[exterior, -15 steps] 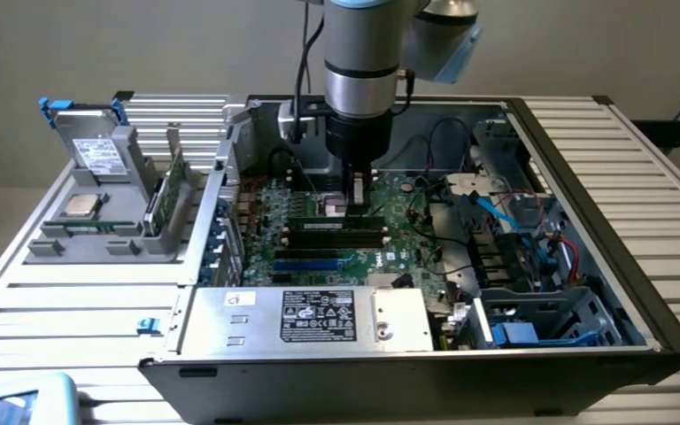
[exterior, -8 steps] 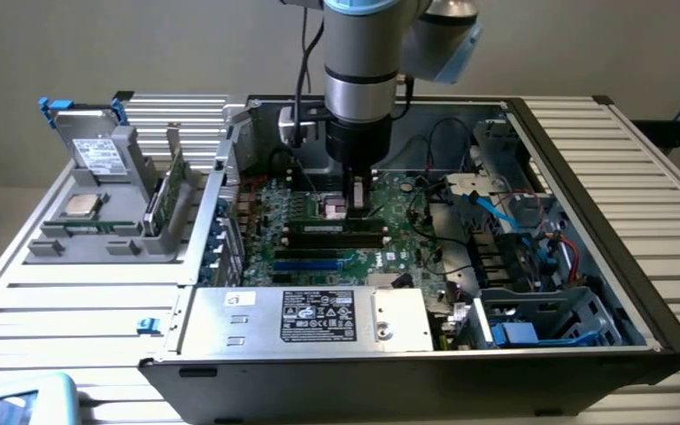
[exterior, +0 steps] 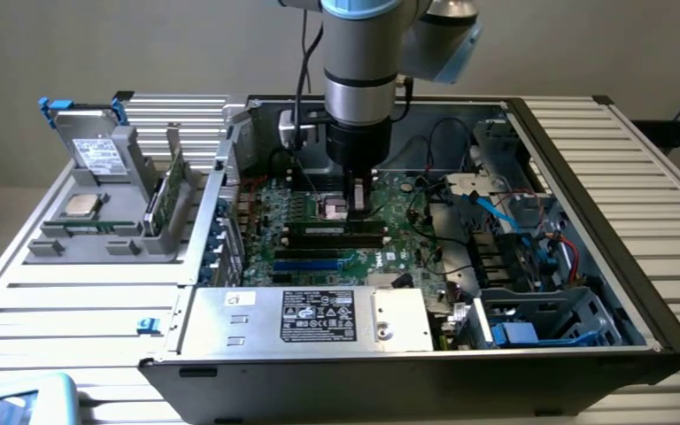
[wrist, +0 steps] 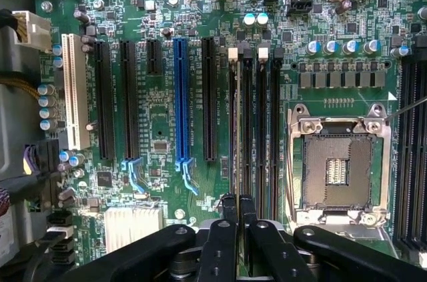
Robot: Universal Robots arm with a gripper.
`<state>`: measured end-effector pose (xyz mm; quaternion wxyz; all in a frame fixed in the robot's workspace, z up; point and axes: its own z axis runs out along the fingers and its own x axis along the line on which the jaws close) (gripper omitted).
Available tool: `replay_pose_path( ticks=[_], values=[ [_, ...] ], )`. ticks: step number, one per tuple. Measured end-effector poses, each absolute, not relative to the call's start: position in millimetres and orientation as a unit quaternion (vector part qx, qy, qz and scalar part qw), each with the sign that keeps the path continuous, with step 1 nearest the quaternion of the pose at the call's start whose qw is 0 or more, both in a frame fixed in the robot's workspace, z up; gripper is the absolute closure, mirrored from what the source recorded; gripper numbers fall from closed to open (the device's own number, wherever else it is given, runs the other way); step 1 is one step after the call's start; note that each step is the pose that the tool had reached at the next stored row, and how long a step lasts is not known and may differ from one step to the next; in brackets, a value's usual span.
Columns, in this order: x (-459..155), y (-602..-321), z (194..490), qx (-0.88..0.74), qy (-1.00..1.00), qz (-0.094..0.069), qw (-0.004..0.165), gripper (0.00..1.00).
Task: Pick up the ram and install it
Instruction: 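Insert the ram into the slot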
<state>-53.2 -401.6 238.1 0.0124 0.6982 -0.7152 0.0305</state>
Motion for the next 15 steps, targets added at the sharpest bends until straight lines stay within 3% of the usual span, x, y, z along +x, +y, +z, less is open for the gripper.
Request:
replay_pose_path(
  ticks=[15],
  values=[
    [-54.6, -401.0, 230.5, 0.698, -0.715, 0.031, 0.012, 0.87]
  ],
)
